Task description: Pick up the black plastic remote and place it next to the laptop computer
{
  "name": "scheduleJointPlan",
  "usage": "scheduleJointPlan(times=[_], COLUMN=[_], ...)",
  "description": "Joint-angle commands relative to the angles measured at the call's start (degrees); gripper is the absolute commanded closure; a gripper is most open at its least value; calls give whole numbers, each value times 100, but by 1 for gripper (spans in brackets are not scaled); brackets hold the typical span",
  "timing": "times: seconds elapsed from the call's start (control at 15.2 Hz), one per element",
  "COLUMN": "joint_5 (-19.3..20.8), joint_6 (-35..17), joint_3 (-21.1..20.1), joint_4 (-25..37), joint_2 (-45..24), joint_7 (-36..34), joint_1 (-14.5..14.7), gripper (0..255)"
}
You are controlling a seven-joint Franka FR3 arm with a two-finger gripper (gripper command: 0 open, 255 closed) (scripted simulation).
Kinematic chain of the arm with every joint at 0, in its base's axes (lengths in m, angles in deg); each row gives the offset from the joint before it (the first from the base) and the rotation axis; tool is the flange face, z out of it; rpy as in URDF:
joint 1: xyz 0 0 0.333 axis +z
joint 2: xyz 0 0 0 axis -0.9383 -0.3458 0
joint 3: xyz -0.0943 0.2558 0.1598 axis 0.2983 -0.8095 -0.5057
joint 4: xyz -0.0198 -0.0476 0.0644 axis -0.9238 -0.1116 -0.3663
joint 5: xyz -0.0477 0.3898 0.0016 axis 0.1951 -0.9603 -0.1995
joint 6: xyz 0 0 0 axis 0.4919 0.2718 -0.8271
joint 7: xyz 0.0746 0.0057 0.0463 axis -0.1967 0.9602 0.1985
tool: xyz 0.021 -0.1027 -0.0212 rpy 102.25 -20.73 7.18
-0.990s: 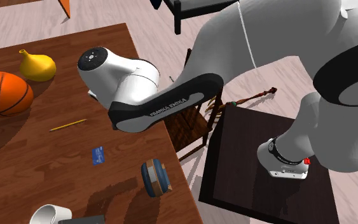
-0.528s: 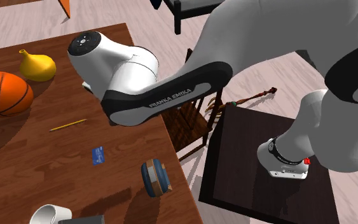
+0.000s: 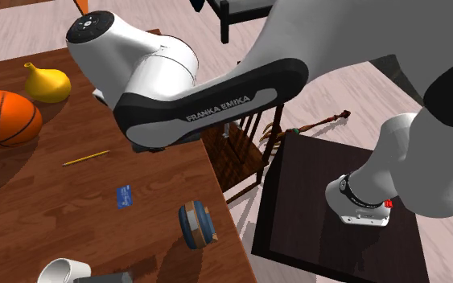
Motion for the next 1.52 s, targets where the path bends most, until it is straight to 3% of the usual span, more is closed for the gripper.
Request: scheduleJointPlan(times=[0.0,0.79,1.45], joint_5=[-7,-33,61], joint_6=[163,969,827], joint_3=[-2,-9,-473], joint_4=[134,830,-86], joint_2=[29,140,819], joint_7=[12,72,-1152], joint_1=[1,7,726], gripper=[255,255,255])
